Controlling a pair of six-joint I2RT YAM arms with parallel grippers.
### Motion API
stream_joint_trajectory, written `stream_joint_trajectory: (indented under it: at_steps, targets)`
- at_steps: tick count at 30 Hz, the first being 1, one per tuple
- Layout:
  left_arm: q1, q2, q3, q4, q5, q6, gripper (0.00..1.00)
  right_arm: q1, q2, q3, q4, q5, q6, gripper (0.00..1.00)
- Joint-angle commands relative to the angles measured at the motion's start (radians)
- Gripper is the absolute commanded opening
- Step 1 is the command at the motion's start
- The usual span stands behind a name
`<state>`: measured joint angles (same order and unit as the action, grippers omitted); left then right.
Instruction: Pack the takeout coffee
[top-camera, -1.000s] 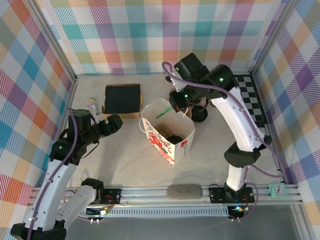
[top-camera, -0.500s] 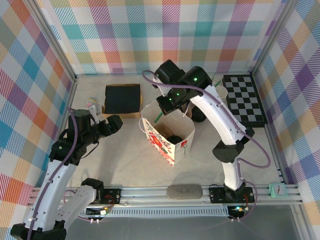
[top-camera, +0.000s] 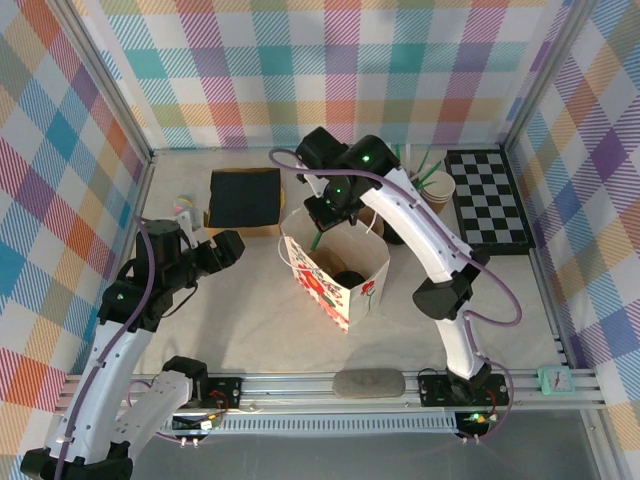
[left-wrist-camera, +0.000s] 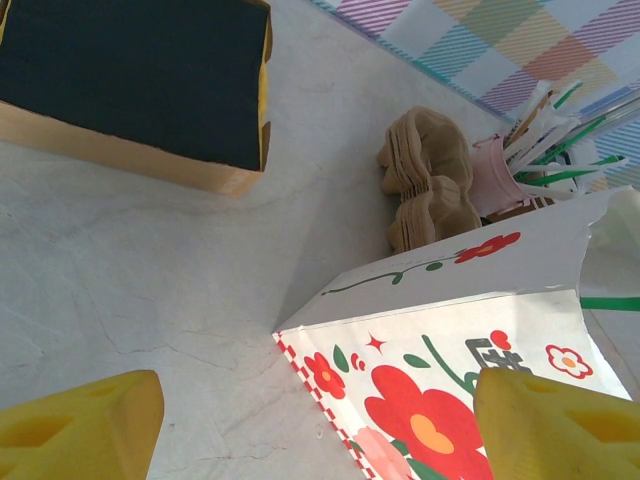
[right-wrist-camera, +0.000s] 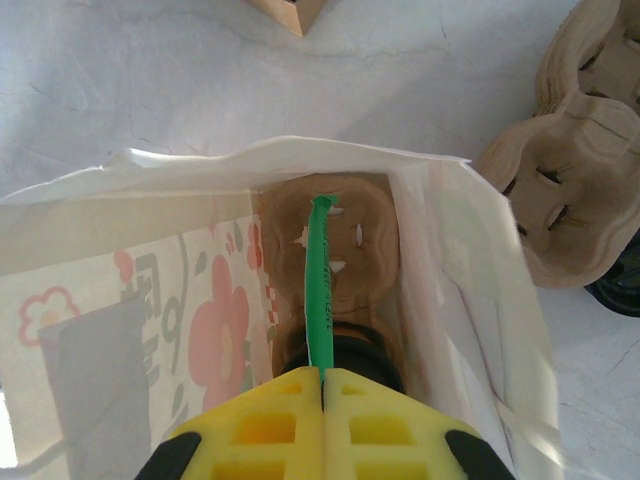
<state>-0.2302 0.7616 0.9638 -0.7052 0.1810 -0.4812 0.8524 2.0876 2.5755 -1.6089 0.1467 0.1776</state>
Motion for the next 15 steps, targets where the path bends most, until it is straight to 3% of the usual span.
stream_joint_trajectory:
  at_steps: [1, 15]
  targets:
    - [0.012, -0.017, -0.01, 0.001, -0.009, 0.016, 0.81, 0.016, 0.029, 0.031, -0.055, 0.017, -0.001, 0.03]
    - [0.012, -0.018, -0.017, 0.004, -0.008, 0.018, 0.81, 0.025, 0.097, 0.035, -0.054, 0.065, 0.008, 0.04]
